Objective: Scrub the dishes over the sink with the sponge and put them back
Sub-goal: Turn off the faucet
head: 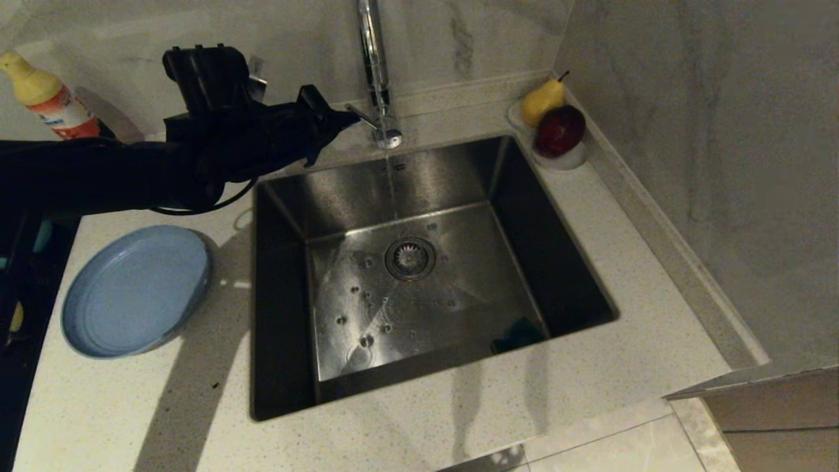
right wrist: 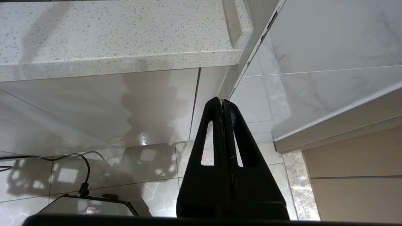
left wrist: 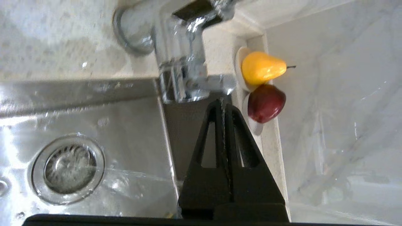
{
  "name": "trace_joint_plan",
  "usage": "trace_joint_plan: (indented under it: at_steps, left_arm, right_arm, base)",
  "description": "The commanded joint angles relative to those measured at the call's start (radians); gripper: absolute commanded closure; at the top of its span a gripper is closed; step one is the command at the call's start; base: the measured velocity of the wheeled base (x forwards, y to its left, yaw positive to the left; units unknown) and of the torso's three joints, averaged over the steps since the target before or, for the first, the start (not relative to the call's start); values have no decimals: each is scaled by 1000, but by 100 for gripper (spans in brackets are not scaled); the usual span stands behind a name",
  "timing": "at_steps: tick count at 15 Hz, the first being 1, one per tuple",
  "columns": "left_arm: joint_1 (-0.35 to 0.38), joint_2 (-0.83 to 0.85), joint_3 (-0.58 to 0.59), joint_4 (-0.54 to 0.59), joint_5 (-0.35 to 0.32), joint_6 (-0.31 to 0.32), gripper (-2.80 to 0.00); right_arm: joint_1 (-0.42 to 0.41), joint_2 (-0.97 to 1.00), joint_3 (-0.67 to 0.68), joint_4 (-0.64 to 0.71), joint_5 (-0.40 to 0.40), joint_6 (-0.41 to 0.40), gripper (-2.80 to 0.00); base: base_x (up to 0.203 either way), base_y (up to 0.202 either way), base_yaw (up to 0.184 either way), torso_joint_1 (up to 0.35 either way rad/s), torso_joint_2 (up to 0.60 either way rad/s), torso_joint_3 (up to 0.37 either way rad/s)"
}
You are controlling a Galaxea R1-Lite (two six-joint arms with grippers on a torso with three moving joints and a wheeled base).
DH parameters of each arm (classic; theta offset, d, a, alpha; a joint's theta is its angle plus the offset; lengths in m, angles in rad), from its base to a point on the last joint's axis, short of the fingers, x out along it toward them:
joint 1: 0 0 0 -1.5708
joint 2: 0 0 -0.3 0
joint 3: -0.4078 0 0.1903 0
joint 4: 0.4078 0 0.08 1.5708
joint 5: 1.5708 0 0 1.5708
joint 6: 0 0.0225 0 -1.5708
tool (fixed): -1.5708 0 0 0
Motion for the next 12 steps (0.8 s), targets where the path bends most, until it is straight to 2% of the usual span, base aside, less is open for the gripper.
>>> trace_joint_plan:
  at_steps: [1,5,12]
  left_arm:
    - [0,43,-49,-5,0,-9,0]
    - [0,83,-49,-115,3,-45,0]
    - [5,60,-48,-144,4,-47,0]
  right_arm:
    - [0,0,0,0,1,-1,0]
    - [0,0,0,0,1,-1,0]
    - [0,0,0,0,1,-1,0]
  base:
    - [0,0,0,0,0,0]
    - [0,0,0,0,0,0]
    - [0,0,0,0,0,0]
